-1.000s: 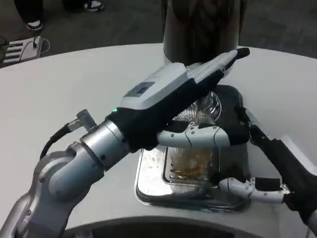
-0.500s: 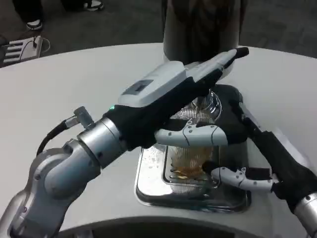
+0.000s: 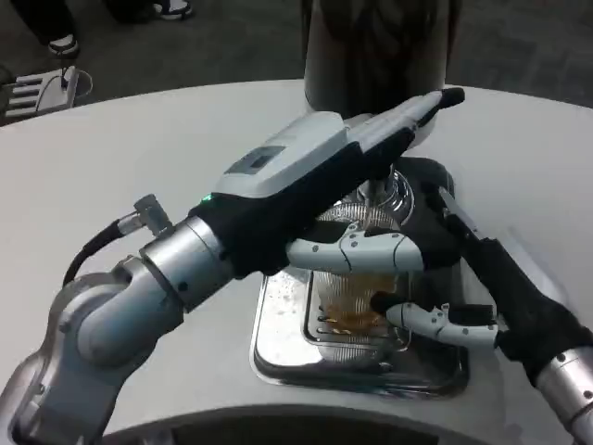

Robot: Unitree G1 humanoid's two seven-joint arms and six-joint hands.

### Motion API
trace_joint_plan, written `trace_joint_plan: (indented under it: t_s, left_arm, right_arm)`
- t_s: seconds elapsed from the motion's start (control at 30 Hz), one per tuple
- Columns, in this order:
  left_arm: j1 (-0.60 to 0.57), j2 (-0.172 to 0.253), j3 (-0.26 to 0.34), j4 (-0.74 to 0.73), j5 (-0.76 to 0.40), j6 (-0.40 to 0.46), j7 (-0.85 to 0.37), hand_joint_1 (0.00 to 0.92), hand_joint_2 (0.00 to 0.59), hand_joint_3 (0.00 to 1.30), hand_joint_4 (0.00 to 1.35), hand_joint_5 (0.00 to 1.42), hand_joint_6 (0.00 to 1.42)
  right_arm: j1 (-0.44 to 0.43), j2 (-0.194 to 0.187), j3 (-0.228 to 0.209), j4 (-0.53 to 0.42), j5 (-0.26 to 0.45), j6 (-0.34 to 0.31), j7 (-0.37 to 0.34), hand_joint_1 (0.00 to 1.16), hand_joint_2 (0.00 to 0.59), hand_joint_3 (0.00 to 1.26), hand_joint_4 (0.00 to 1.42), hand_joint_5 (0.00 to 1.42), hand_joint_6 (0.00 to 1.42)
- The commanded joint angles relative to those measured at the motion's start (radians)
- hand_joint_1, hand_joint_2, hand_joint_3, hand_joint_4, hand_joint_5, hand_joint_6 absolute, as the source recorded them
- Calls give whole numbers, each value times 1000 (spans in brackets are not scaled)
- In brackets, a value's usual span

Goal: Grasp the cup under the faucet to collect the drink, then remove the cup.

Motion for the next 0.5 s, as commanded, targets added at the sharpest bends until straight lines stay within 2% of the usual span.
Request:
trace_joint_plan:
  t_s: [0.03,0.5]
  left_arm:
    - [0,10,15,-23,-12,-10,-8,0,108,0,0,27,24]
    - [9,10,33,-22,-35,-21,-14,0,108,0,0,27,24]
  right_arm:
    - [-14,15,12,18,9,-25,-10,775,226,0,0,0,33]
    - [-39,34,38,38,11,-37,-1,768,231,0,0,0,43]
